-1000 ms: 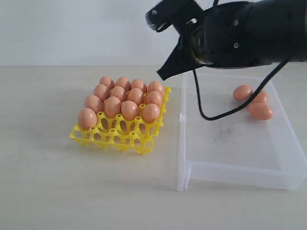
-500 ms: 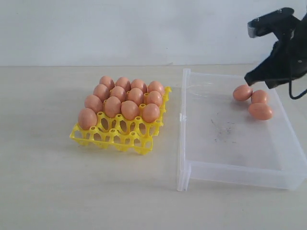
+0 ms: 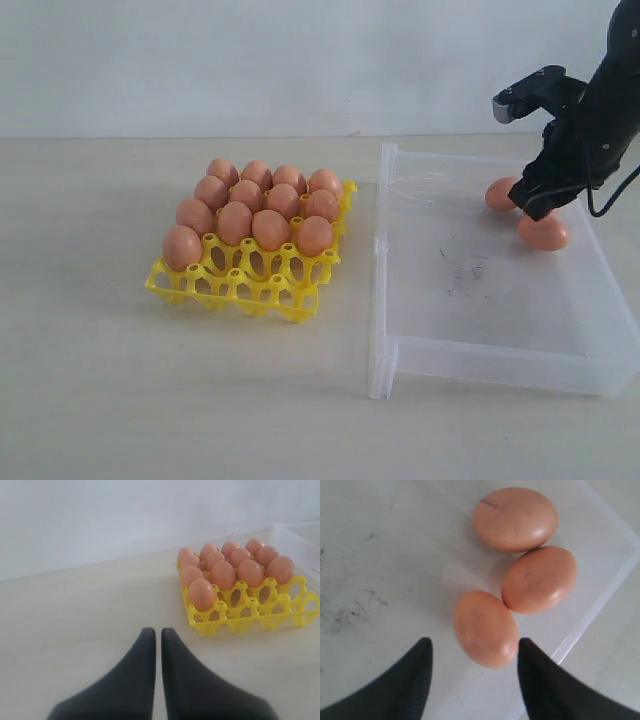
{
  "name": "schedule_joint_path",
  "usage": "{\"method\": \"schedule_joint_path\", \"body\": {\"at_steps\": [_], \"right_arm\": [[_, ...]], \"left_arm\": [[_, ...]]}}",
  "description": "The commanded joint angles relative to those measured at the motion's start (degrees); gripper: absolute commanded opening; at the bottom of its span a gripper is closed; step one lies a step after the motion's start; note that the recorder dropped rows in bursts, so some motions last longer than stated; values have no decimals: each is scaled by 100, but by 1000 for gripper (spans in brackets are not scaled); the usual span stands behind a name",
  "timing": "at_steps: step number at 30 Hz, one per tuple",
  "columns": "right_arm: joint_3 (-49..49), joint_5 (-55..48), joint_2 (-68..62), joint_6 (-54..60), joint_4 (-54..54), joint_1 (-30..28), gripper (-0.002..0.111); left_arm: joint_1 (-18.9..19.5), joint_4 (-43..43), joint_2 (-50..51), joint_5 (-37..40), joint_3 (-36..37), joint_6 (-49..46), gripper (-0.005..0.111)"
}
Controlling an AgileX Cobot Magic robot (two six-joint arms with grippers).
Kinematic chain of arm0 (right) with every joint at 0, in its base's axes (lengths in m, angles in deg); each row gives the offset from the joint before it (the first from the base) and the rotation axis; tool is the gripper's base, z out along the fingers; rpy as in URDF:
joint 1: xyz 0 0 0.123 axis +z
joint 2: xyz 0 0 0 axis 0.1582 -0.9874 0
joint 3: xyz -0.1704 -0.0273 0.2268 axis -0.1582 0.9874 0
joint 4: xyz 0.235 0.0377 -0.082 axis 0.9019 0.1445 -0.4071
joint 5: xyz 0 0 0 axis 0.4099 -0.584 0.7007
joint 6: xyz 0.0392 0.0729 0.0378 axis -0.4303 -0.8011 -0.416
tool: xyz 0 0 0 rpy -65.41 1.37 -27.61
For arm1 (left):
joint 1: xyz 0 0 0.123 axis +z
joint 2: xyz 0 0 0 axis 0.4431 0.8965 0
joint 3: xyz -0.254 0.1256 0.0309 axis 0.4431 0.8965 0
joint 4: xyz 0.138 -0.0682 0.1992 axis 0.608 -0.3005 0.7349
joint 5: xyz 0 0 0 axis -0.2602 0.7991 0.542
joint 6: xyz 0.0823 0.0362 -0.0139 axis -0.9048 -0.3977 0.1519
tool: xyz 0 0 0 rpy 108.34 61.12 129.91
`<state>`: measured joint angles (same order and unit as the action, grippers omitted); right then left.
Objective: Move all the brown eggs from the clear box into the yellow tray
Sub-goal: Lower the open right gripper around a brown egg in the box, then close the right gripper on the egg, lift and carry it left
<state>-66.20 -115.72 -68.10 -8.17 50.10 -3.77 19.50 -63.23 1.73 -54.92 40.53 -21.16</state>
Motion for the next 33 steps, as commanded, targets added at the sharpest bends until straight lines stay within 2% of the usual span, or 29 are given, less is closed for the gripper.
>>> {"method": "schedule_joint_path", "body": {"at_steps": [1, 4, 24, 25, 27, 28, 33], "right_arm": [[-60, 234, -225, 23, -73, -2, 54], [-60, 349, -361, 48, -73, -2, 51], [-82, 726, -898, 35, -73, -2, 51], [-82, 710, -898, -10, -73, -2, 48], [-82, 697, -898, -221, -61, -2, 21], [-82, 697, -898, -366, -50, -2, 0], [-82, 920, -689, -1138, 185, -2, 0]], "left_arm": [[-34, 9, -17, -11, 22, -1, 4], [-34, 9, -17, -11, 22, -1, 4], [-34, 9, -17, -11, 22, -1, 4], [-34, 9, -17, -11, 22, -1, 4], [-34, 9, -17, -11, 22, -1, 4], [-34, 9, -17, -11, 22, -1, 4], [-34, 9, -17, -11, 22, -1, 4]]}}
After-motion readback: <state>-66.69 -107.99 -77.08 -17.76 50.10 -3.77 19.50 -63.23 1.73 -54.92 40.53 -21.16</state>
